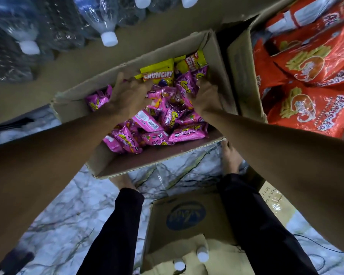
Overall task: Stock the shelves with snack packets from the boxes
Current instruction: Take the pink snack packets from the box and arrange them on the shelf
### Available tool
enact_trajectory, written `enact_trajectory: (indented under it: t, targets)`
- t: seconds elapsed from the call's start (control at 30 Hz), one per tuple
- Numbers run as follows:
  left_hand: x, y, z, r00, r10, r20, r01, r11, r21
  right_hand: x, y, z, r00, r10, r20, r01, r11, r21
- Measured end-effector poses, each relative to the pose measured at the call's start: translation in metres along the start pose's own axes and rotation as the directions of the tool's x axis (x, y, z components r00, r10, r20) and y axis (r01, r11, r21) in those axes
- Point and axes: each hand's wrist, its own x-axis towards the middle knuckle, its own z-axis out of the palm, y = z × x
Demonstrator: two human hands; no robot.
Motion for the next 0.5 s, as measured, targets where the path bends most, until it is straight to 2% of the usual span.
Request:
enact_trajectory:
  t: [0.2, 0.37, 0.5]
  targets:
    - [-0.005, -0.001, 0.017, 0.999, -0.028, -0.045, 0.026, 0.999, -0.043, 0.013, 0.0, 0.017, 0.996, 0.086, 0.025, -0.085, 0.996, -0.029]
    - [-0.011, 0.006, 0.017, 0.997, -0.048, -0.056, 0.041, 0.993, -0.11, 0.012, 0.004, 0.011, 0.999, 0.049, 0.005, -0.049, 0.998, -0.026]
    - [-0.025, 0.018, 0.006, 0.991, -0.135, -0.028, 0.128, 0.978, -0.167, -0.003, -0.005, -0.008, 1.0, 0.018, -0.02, -0.014, 0.983, 0.185]
